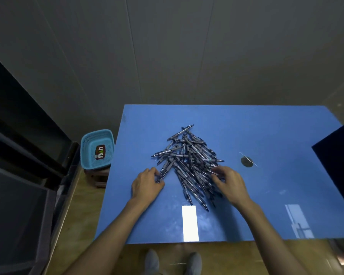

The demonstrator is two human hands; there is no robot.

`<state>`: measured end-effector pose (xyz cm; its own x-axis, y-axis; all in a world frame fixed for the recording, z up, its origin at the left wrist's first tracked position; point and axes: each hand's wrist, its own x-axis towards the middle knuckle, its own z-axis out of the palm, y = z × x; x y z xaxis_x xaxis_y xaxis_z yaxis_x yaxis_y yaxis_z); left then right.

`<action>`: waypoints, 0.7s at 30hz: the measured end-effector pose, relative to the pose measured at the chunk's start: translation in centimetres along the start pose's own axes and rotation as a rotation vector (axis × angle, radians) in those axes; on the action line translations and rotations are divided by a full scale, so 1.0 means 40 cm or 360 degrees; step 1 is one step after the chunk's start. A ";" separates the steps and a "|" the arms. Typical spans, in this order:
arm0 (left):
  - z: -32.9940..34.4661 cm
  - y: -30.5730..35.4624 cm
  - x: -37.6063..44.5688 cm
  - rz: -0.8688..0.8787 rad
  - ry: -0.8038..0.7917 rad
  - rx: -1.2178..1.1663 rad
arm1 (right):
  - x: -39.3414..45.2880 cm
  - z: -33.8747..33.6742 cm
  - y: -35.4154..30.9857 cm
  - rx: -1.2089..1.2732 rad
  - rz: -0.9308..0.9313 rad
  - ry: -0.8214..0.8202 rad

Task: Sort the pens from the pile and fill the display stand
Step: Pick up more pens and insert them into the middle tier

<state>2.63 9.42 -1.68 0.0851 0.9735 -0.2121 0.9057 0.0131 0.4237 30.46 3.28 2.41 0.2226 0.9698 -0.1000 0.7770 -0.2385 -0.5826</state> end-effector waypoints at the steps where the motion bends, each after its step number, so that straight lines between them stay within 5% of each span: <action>1: -0.004 -0.011 0.000 0.0005 -0.0010 0.0028 | -0.002 0.002 -0.002 -0.0010 -0.0004 0.0000; 21: 0.004 0.054 0.047 0.0125 -0.0240 0.0459 | -0.042 -0.007 -0.011 -0.0034 0.0046 0.0066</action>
<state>4.83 11.25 -1.31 0.2005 0.9240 -0.3257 0.9723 -0.1468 0.1821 29.90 1.76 3.06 0.2690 0.9595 -0.0831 0.7820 -0.2680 -0.5627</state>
